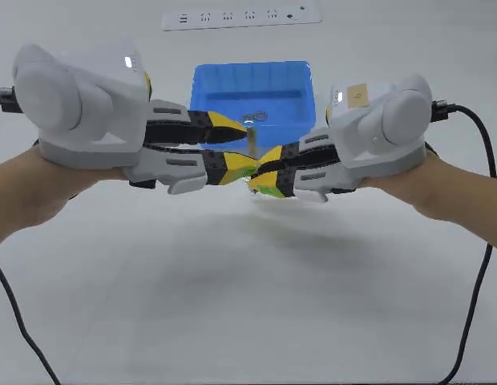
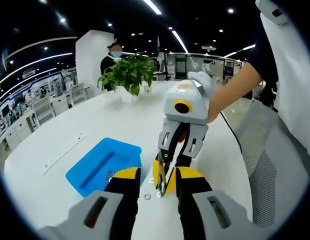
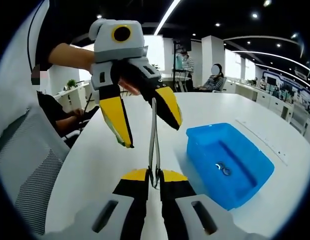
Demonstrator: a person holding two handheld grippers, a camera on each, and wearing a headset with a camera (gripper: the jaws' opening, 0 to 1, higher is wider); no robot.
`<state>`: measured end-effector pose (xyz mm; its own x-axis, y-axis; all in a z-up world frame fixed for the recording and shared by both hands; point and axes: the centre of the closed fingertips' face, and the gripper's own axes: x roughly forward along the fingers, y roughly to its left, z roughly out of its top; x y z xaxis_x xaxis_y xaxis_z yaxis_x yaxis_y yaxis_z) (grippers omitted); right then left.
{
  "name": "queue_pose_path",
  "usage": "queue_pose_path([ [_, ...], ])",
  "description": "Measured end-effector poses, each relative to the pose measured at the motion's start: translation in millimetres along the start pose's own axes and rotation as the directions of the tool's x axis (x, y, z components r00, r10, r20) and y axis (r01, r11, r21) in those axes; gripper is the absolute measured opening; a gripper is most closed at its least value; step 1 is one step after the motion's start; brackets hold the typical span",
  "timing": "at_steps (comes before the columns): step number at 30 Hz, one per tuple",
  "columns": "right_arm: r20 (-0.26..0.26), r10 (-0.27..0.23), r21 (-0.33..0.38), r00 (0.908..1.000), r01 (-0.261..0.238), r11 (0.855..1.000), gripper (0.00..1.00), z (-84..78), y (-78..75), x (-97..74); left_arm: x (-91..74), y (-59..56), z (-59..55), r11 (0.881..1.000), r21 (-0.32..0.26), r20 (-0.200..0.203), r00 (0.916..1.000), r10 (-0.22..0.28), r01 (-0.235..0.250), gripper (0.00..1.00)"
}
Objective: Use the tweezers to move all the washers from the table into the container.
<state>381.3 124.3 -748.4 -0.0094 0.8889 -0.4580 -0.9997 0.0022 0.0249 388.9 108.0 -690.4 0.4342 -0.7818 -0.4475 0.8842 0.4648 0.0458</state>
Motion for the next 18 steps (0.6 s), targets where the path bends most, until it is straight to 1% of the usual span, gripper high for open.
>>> queue_pose_path([
  [1, 0.001, 0.000, -0.001, 1.0000, 0.000, 1.000, 0.09, 1.4, 0.4, -0.7, -2.3, 1.5, -0.1, 1.000, 0.008, 0.001, 0.9999, 0.017, -0.017, 0.39],
  [2, -0.001, 0.001, -0.006, 1.0000, -0.001, 1.000, 0.09, 3.3, 0.8, -1.4, -3.2, 2.0, 0.0, 1.000, 0.009, 0.002, 0.9997, 0.023, -0.023, 0.42],
  [3, -0.003, 0.001, -0.010, 1.0000, -0.001, 1.000, 0.09, 4.4, 0.9, -2.2, -6.0, 3.0, -0.5, 0.999, 0.002, 0.003, 0.9993, 0.036, -0.036, 0.46],
  [5, -0.003, 0.001, -0.015, 1.0000, -0.002, 1.000, 0.09, 8.4, 0.7, -4.1, -11.6, 5.5, -3.4, 0.998, -0.019, -0.006, 0.9978, 0.067, -0.067, 0.50],
  [9, 0.002, -0.001, -0.022, 1.0000, 0.001, 1.000, 0.09, 18.9, -0.3, -8.4, -23.7, 6.1, -6.6, 0.994, -0.041, 0.004, 0.9945, 0.105, -0.104, 0.57],
  [11, 0.006, -0.006, -0.036, 1.0000, 0.006, 0.999, 0.09, 25.5, -1.6, -11.6, -30.2, 4.5, -8.1, 0.992, -0.051, 0.010, 0.9934, 0.114, -0.114, 0.60],
  [14, 0.024, -0.009, -0.038, 0.9997, 0.010, 0.999, 0.09, 36.6, -4.7, -17.6, -39.0, 0.4, -6.7, 0.989, -0.100, 0.041, 0.9923, 0.117, -0.112, 0.68],
  [18, 0.026, -0.020, -0.051, 0.9995, 0.021, 0.998, 0.09, 47.1, -10.4, -23.8, -49.1, -2.9, -7.9, 0.985, -0.122, 0.063, 0.9899, 0.127, -0.119, 0.77],
])
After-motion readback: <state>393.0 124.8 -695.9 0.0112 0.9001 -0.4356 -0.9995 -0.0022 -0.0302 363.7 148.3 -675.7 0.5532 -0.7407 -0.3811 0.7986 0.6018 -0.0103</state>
